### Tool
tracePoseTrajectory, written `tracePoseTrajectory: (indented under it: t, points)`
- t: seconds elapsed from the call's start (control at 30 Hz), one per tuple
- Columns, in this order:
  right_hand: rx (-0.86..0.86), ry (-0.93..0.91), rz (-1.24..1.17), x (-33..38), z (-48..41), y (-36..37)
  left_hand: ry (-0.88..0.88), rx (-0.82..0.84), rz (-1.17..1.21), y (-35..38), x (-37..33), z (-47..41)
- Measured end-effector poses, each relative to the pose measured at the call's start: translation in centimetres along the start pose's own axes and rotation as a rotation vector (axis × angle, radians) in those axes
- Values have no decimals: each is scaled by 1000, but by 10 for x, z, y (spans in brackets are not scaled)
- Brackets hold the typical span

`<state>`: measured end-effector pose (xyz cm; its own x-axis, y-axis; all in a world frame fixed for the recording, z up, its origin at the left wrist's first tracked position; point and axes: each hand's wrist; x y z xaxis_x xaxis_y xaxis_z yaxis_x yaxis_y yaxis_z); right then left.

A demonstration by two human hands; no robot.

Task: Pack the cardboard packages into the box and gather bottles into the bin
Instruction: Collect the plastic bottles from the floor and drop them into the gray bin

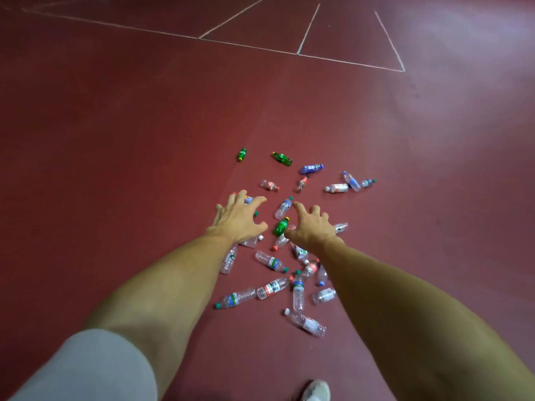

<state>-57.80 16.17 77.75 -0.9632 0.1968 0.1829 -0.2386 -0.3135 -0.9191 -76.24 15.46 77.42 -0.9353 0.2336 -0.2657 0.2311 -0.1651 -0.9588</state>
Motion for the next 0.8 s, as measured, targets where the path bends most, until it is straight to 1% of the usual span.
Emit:
tracePoseTrajectory:
  t: [0.17,0.3,0.47,0.8]
  points:
    - [23,-24,17,-44,-85,12,-31,31,-1,45,-18,-76]
    - [32,-18,50,-79,-157,62,-60,32,36,124,-14,-135]
    - [78,15,96,-120,-234,184,-23,97,49,267,7,-183]
    - [141,83,92,-234,-357,477,33,243,17,584,63,-235]
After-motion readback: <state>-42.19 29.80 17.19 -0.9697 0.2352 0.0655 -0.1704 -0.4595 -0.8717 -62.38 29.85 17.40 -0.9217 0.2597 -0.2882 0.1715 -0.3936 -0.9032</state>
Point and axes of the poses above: each hand's wrist, its own z-axis away from the middle knuckle, its own y-axis out of the palm, x = y × z, and after that the axes turned 12 degrees about y, right-handed
